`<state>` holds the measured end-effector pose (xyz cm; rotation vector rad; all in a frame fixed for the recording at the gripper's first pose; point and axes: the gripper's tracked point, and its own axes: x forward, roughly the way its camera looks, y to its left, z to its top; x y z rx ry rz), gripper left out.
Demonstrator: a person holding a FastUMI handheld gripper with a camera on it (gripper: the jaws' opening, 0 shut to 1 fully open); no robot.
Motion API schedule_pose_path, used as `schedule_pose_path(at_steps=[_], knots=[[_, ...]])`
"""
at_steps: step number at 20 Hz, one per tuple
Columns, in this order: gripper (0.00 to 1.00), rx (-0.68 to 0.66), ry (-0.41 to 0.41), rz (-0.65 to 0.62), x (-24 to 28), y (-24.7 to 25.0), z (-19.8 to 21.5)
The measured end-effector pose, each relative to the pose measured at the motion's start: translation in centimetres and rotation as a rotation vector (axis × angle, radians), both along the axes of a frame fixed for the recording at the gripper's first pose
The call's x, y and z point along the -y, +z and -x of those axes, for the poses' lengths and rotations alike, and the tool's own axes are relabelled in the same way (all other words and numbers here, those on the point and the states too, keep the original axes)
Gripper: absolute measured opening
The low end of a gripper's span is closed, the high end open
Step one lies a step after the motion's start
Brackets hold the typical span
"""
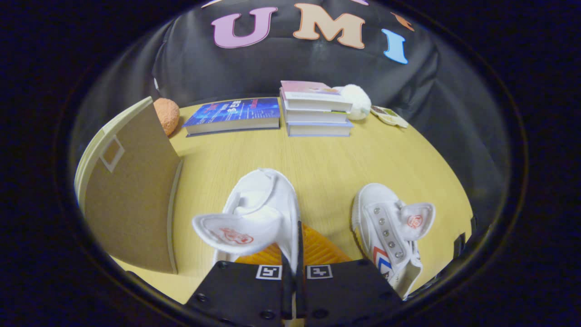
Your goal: Open the storage box then place both shoes into the box .Put the left shoe in first, then the right shoe, with the right side of both shoes facing outward in a uniform manner.
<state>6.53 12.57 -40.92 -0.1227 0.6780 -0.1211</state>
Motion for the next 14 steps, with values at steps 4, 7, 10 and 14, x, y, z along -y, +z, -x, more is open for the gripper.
schedule_pose_path(at_steps=[4,7,10,14], knots=[[0.06,0.035,-0.054,0.209,1.8,5.4,1.8],[0.06,0.109,-0.119,0.266,1.8,11.0,2.8],[0.06,0.187,-0.157,0.335,0.1,17.1,3.5],[0.06,0.289,-0.142,0.347,-5.8,23.7,3.6]])
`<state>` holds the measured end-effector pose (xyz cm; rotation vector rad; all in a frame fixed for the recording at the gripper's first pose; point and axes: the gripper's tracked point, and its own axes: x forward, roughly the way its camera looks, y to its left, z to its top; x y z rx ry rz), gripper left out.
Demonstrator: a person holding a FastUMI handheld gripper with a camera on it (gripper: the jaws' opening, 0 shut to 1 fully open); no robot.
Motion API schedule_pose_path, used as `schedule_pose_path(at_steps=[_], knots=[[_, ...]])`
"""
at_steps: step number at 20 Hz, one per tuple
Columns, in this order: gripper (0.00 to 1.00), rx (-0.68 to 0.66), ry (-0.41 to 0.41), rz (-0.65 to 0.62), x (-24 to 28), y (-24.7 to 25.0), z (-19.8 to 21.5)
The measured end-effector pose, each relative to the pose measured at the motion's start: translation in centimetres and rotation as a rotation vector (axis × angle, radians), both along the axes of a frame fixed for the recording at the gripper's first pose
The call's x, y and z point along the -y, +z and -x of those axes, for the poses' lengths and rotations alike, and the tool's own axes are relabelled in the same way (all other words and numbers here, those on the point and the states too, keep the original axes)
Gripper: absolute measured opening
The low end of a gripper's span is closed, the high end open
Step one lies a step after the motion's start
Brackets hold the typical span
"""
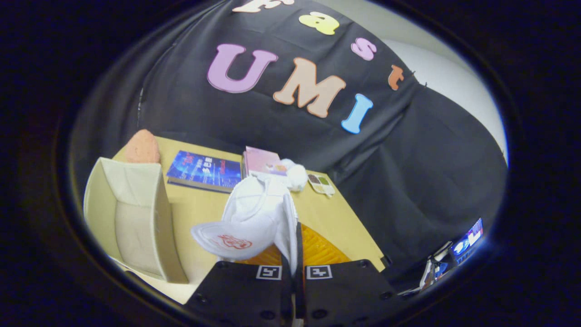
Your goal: Open the storage box then place both shoes into the box .Put the left shoe in first, then the right shoe, with the right side of both shoes facing outward in a uniform manner.
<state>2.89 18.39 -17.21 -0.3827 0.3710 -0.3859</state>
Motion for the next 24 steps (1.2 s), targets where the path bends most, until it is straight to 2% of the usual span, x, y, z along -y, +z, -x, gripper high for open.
schedule_pose_path(at_steps=[5,8,11,17,21,24], knots=[[0.06,0.046,0.143,-0.089,-11.5,3.0,-1.4],[0.06,0.024,0.227,-0.182,-17.2,0.5,-2.5],[0.06,-0.027,0.289,-0.192,-21.4,-2.8,-2.8],[0.06,-0.122,0.323,-0.178,-24.6,-7.3,-4.2],[0.08,-0.265,0.345,-0.211,-25.7,-10.4,-5.2],[0.13,-0.408,0.346,-0.22,-26.3,-13.2,-5.0]])
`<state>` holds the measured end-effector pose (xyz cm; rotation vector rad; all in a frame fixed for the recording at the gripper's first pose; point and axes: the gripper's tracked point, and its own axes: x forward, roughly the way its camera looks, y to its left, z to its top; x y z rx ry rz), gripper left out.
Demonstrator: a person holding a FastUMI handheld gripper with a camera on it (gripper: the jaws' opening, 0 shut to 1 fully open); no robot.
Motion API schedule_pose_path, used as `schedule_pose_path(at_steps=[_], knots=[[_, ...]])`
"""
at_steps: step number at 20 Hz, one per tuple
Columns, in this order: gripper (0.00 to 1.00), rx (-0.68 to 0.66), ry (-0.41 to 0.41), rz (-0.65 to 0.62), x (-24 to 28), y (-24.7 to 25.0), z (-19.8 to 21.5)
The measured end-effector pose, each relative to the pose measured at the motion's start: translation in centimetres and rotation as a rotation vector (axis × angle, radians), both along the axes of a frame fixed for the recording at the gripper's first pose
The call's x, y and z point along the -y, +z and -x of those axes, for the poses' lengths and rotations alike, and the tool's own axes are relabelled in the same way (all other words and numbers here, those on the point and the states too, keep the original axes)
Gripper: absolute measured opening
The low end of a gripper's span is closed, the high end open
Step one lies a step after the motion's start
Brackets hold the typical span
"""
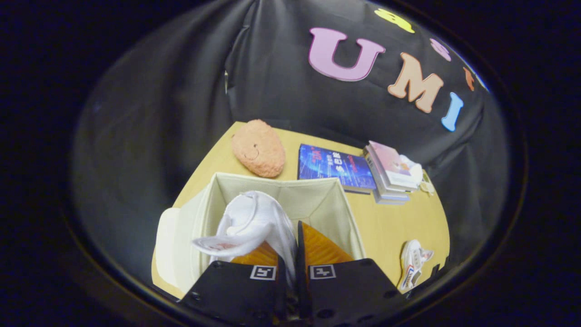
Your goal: Open the storage box then place both shoes into the box .Put the left shoe in first, then the right shoe, with the right side of both shoes facing outward in a uniform manner.
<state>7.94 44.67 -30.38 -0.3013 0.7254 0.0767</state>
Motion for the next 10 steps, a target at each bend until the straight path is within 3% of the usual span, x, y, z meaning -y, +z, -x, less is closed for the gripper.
schedule_pose_path(at_steps=[2,5,8,10], knots=[[0.13,-0.11,0.041,0.0,-0.8,-2.0,0.5],[0.21,-0.201,0.08,-0.012,-1.0,-3.0,1.8],[0.34,-0.247,0.1,-0.082,-2.1,-2.9,3.3],[0.56,-0.209,0.109,-0.137,-2.6,-1.2,3.6]])
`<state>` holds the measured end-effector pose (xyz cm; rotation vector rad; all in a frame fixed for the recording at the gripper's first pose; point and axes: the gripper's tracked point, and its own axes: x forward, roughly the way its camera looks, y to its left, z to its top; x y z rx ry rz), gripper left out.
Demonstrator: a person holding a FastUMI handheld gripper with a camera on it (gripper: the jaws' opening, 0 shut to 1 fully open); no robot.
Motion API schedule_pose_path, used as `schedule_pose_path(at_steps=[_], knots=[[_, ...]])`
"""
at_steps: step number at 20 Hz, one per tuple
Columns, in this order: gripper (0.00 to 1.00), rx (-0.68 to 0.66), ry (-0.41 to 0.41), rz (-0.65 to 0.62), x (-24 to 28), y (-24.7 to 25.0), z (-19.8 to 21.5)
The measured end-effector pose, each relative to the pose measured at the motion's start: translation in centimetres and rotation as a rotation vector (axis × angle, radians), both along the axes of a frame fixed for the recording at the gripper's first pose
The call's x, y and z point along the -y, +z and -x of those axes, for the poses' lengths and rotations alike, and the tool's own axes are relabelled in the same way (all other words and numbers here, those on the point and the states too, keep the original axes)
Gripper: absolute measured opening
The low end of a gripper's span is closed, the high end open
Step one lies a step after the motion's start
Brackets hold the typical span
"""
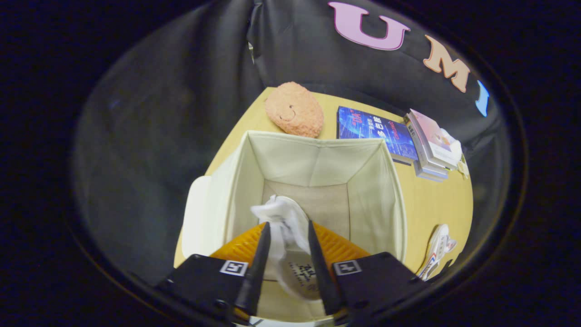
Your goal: Open the storage box then place both shoes into the box .Put the left shoe in first, then the right shoe, with the right side of both shoes facing outward in a uniform manner.
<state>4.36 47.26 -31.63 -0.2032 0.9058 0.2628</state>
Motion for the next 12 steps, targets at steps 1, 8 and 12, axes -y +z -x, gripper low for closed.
schedule_pose_path(at_steps=[1,8,12], knots=[[0.66,0.016,-0.004,-0.015,0.2,0.8,0.1],[0.99,0.119,-0.056,0.024,6.3,5.8,1.6],[0.99,0.173,-0.162,0.087,13.5,8.5,2.0]])
